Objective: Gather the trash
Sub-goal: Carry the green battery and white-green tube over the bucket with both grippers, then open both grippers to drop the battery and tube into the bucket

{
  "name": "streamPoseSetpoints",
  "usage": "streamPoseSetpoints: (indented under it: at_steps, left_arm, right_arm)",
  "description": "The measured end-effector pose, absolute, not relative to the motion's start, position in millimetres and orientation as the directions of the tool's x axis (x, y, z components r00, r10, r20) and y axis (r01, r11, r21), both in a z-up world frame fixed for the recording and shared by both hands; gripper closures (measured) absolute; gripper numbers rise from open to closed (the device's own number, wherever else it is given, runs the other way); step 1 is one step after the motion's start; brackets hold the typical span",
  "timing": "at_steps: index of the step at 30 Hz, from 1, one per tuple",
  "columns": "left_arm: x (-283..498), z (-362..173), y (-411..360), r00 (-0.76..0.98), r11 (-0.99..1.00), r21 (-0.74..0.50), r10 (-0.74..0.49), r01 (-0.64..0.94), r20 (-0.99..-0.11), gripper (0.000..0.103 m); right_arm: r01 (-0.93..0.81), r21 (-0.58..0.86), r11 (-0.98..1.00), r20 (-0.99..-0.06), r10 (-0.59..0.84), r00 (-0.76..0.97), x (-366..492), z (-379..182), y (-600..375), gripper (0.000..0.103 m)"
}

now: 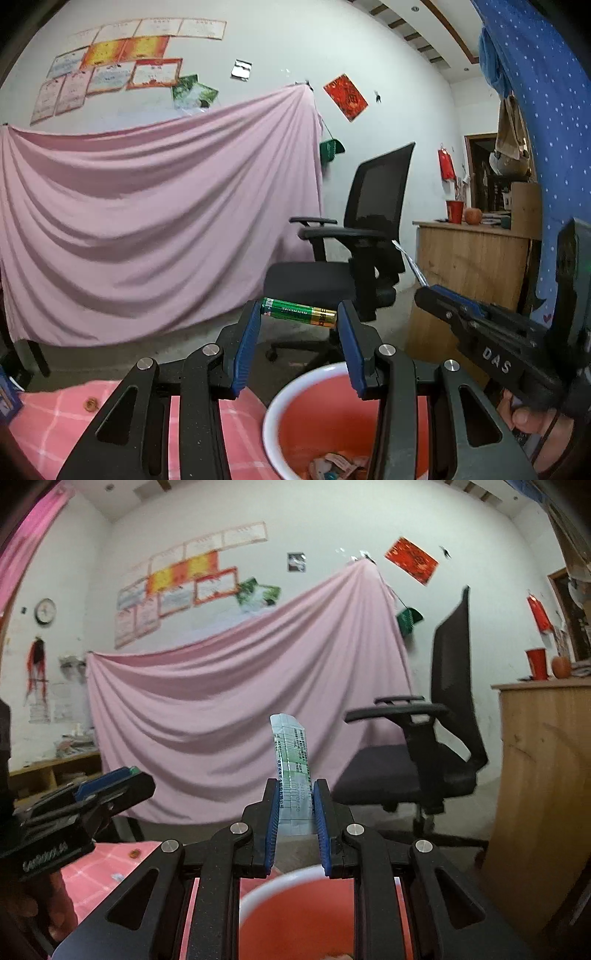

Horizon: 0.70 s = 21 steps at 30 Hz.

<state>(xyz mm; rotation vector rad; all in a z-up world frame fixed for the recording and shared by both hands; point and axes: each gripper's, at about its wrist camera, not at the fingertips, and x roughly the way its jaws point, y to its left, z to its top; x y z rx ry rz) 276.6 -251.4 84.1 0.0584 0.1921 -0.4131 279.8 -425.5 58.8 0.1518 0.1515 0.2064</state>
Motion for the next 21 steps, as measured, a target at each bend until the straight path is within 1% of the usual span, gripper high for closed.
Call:
streamPoseSetpoints:
  at_steps: [5, 11, 17, 21]
  left_arm:
    - [284, 70, -264, 0.882, 0.910, -0.006, -0.404, 0.415, -0.241, 0.065]
    - [292, 60, -262, 0.864, 0.906, -0.015, -0.409, 0.424, -0.293, 0.065]
    - [307, 49, -261, 0.816, 0.895, -0.072, -0.433, 0.441, -0.382, 0.065]
    - [314, 44, -260, 0.790, 0.891, -0.100, -0.441, 0.443, -0.427, 0.065]
  right_arm:
    - [-0.157, 0.186, 0.970, -0.207, 0.195, 0.959, 289, 51, -433, 0.086]
    - [-0.139, 0.191, 0.972, -0.253, 0.186, 0.950, 293, 45, -436, 0.085]
    - [-0.124, 0.197, 0.973, -0.312, 0.182, 0.933, 303, 38, -438, 0.085]
    - [-0.115, 0.199, 0.973, -0.338, 0.178, 0.924, 307, 34, -439, 0.085]
